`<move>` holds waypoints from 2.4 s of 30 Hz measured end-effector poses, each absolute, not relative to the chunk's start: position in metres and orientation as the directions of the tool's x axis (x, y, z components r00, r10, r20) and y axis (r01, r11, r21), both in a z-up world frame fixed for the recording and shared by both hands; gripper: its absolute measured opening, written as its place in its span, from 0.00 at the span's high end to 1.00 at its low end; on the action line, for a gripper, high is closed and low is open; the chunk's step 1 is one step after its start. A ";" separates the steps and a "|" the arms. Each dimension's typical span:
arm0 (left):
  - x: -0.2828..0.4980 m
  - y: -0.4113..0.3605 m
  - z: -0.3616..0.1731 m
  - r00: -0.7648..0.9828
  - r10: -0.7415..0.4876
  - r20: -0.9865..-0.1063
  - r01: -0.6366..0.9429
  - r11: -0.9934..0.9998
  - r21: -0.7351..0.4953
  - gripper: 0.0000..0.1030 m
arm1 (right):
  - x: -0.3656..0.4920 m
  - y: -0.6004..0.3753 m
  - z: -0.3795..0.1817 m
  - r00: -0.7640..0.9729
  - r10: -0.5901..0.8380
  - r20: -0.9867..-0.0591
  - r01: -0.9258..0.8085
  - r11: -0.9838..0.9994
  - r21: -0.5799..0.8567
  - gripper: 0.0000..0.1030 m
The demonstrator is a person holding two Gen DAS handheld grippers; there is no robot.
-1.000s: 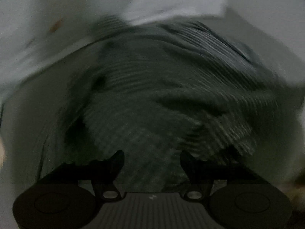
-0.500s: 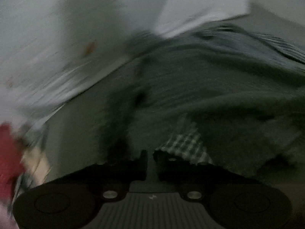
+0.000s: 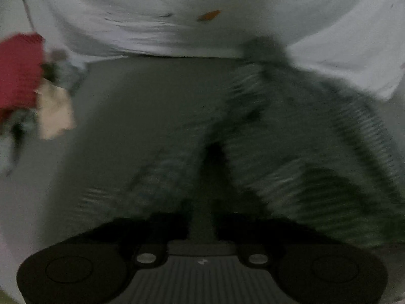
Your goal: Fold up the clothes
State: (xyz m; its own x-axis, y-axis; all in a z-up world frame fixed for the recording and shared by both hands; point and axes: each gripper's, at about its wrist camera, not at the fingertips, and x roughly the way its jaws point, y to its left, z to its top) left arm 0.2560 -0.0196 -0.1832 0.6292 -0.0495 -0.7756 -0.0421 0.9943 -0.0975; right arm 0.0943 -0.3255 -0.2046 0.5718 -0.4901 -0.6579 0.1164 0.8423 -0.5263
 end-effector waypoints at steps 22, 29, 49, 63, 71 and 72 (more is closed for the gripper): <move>0.266 0.002 -0.151 0.628 -0.107 -0.770 -0.182 0.943 -0.279 0.95 | 0.083 -0.340 -0.162 0.641 -0.486 -0.594 0.261 0.866 -0.427 0.99; 0.206 0.065 -0.074 0.724 0.002 -0.690 -0.345 0.867 -0.359 0.95 | 0.057 -0.354 -0.084 0.679 -0.579 -0.450 0.437 0.812 -0.386 1.00; 0.222 0.028 -0.194 0.481 0.048 -0.875 -0.221 0.973 -0.068 0.43 | 0.103 -0.322 -0.223 0.472 -0.240 -0.848 0.202 0.966 -0.161 0.51; 0.237 -0.006 -0.210 0.470 -0.064 -0.880 -0.016 0.997 -0.081 0.41 | 0.088 -0.346 -0.196 0.445 -0.230 -0.866 0.338 0.938 -0.075 0.99; 0.260 -0.025 -0.225 0.441 -0.139 -0.886 0.053 0.990 -0.129 0.38 | 0.076 -0.323 -0.213 0.414 -0.319 -0.852 0.283 0.935 -0.213 0.55; 0.263 -0.029 -0.224 0.446 -0.152 -0.882 0.062 0.988 -0.139 0.35 | 0.074 -0.324 -0.209 0.434 -0.337 -0.835 0.286 0.931 -0.228 0.56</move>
State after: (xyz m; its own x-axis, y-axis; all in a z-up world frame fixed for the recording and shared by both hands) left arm 0.2632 -0.0293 -0.2242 0.4460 -0.1523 -0.8820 0.0618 0.9883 -0.1394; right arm 0.0744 -0.3237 -0.2089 0.4337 -0.3374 -0.8355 0.2857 0.9309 -0.2276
